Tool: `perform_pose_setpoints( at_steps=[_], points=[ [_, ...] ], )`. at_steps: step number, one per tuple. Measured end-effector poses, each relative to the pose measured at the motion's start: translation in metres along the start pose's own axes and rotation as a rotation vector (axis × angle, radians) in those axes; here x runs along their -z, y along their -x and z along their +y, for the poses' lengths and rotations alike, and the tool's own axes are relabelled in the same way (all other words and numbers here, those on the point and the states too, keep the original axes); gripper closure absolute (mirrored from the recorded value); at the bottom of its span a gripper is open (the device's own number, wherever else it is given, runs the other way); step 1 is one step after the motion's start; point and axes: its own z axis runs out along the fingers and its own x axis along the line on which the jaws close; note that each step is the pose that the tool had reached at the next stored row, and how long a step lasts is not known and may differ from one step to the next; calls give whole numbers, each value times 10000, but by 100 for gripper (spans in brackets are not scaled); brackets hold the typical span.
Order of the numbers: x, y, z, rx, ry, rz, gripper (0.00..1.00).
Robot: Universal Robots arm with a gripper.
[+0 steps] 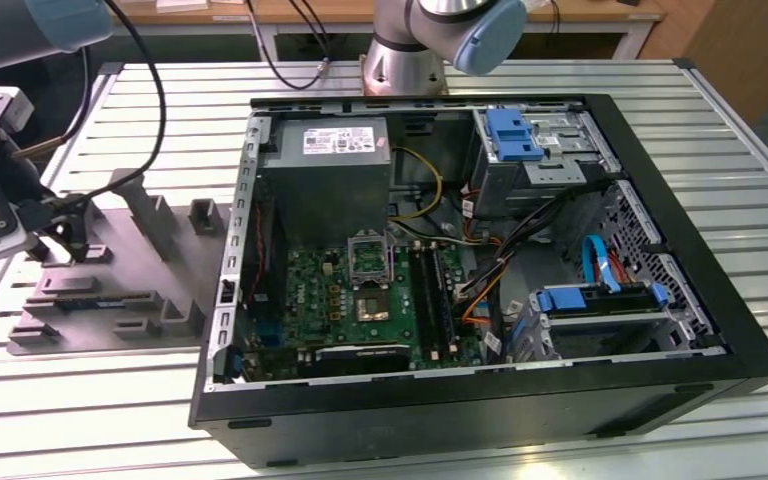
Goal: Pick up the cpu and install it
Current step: 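Pick up the cpu and move it towards the insertion slot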
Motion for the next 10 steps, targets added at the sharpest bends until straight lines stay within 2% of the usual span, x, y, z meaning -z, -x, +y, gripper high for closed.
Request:
perform_pose_setpoints(
  at_steps=[10],
  points=[
    [19, -1, 1, 0, 0, 1, 53]
  ],
)
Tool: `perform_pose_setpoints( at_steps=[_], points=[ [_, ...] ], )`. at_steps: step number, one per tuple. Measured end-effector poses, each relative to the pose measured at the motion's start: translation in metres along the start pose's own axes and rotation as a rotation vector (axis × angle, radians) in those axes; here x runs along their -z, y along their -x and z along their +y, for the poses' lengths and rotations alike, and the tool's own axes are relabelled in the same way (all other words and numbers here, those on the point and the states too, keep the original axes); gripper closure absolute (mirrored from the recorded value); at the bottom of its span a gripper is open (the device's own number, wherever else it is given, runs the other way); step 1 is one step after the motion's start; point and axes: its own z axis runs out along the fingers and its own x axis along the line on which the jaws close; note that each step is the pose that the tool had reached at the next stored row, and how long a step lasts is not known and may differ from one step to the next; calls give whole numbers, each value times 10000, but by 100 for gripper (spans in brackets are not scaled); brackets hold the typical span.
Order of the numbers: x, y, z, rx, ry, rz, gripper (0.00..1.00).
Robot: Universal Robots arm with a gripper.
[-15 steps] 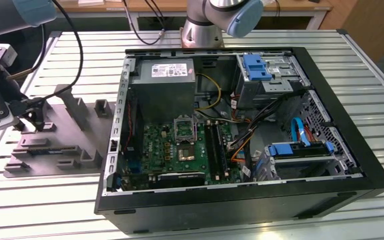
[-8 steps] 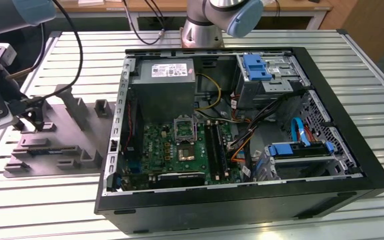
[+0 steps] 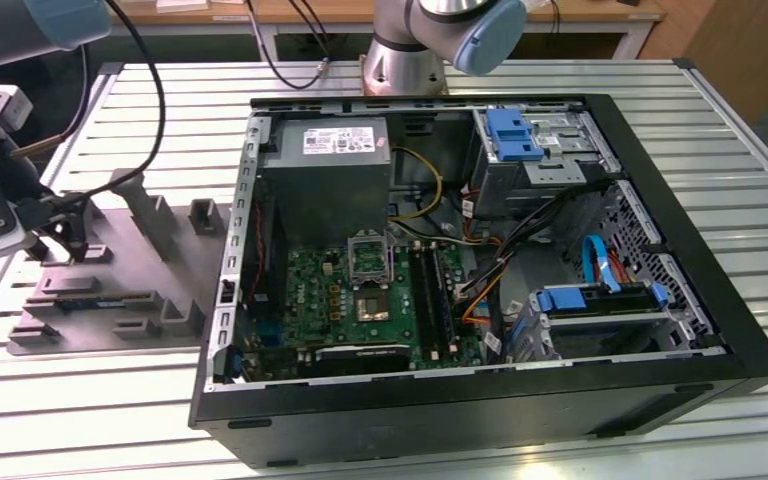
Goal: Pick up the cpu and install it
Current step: 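Pick up the cpu and move it towards the insertion slot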
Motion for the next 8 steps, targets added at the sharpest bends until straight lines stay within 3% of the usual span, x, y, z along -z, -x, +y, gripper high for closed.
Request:
perform_pose_setpoints(
  at_steps=[8],
  points=[
    [16, -1, 1, 0, 0, 0, 53]
  ],
)
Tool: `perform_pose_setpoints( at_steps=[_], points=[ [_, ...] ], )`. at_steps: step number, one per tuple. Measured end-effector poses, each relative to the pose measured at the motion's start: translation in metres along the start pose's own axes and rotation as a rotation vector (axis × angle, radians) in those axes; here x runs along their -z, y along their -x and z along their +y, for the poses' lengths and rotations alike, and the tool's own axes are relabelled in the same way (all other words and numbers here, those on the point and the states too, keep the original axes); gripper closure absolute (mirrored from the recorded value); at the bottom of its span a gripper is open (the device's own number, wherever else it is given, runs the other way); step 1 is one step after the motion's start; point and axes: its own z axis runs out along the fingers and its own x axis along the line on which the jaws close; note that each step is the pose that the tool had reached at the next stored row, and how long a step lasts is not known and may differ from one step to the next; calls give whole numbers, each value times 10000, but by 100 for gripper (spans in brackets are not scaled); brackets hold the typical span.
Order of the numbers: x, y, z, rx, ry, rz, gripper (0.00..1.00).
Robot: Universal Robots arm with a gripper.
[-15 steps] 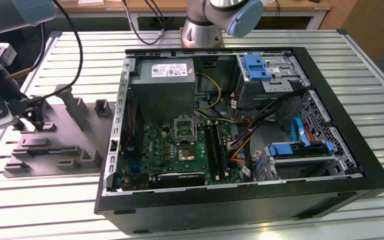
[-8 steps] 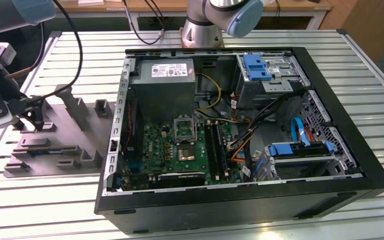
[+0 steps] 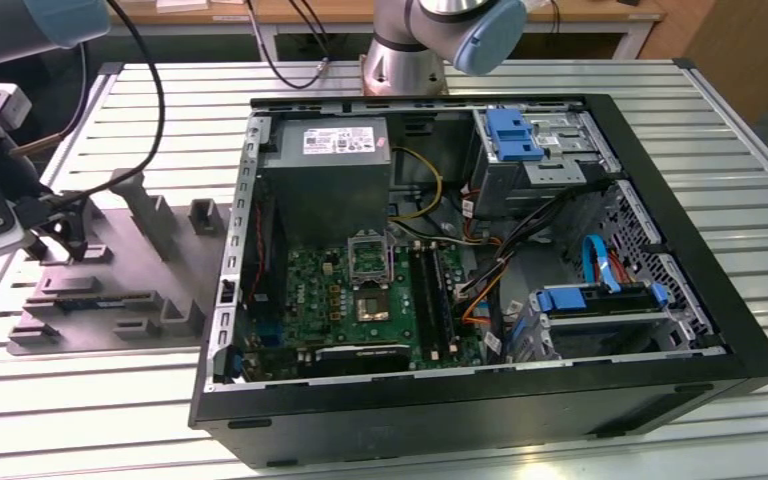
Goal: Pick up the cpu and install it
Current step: 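Pick up the cpu and move it towards the insertion slot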
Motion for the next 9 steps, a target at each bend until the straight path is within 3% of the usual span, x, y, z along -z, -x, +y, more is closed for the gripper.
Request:
perform_pose_setpoints(
  at_steps=[9],
  points=[
    [19, -1, 1, 0, 0, 0, 53]
  ],
)
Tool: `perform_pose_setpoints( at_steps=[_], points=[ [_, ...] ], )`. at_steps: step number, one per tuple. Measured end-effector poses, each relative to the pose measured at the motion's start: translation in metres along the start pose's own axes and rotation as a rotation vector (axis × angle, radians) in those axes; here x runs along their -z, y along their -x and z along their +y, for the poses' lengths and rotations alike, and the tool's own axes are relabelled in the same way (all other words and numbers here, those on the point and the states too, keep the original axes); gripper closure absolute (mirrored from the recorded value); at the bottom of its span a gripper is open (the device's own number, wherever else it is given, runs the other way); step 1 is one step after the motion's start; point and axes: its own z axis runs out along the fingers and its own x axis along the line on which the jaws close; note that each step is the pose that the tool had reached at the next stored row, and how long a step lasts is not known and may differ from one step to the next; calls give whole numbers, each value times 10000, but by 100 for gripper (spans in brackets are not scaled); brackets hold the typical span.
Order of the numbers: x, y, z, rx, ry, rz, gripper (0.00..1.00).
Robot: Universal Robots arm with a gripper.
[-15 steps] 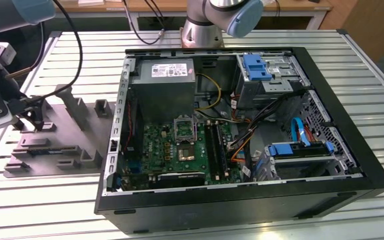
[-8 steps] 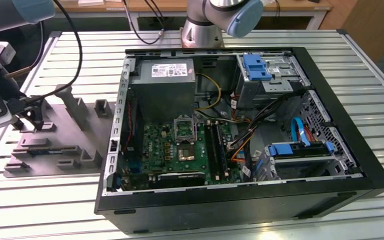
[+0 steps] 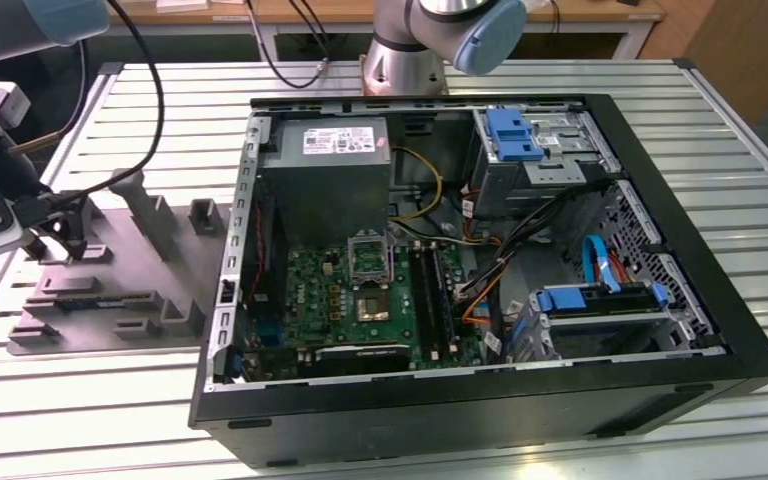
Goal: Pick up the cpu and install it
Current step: 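Pick up the cpu and move it towards the insertion slot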
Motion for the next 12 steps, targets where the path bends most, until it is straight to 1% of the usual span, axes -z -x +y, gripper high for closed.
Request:
perform_pose_setpoints(
  at_steps=[12],
  points=[
    [29, -1, 2, 0, 0, 0, 53]
  ],
)
